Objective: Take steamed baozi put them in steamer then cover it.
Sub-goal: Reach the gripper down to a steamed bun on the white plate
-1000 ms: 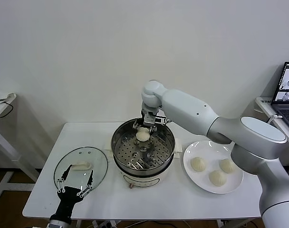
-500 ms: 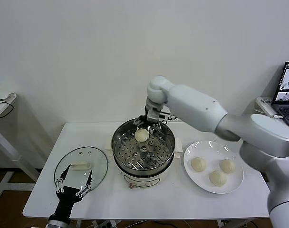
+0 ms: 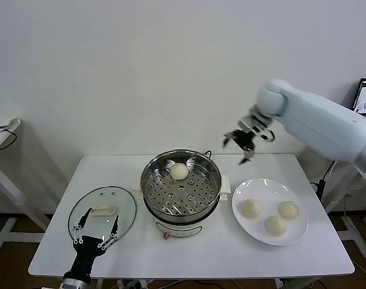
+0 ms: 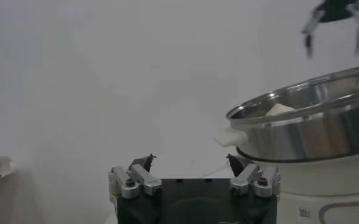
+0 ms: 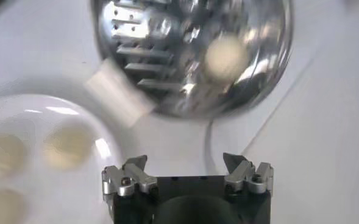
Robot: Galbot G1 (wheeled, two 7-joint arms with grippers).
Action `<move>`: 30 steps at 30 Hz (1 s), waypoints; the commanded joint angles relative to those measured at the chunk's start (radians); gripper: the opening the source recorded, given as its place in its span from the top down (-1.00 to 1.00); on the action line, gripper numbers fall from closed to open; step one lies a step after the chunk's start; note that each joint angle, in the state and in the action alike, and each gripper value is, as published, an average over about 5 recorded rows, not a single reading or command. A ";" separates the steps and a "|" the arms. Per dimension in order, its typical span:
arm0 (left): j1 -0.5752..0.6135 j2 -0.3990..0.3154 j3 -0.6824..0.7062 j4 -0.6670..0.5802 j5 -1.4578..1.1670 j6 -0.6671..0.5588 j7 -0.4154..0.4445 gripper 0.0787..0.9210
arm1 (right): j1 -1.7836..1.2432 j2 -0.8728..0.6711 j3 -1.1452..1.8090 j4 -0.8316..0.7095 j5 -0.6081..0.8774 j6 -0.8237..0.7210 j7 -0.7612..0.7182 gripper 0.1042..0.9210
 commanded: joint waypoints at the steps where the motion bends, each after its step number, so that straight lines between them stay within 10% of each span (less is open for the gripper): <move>1: 0.001 -0.001 -0.002 0.004 0.002 0.001 -0.002 -0.77 | -0.146 -0.202 -0.040 0.068 0.107 -0.198 0.072 -0.76; 30: 0.008 -0.014 -0.011 0.018 0.013 -0.001 -0.007 -0.77 | -0.374 -0.068 0.088 -0.006 0.017 -0.229 0.218 -0.57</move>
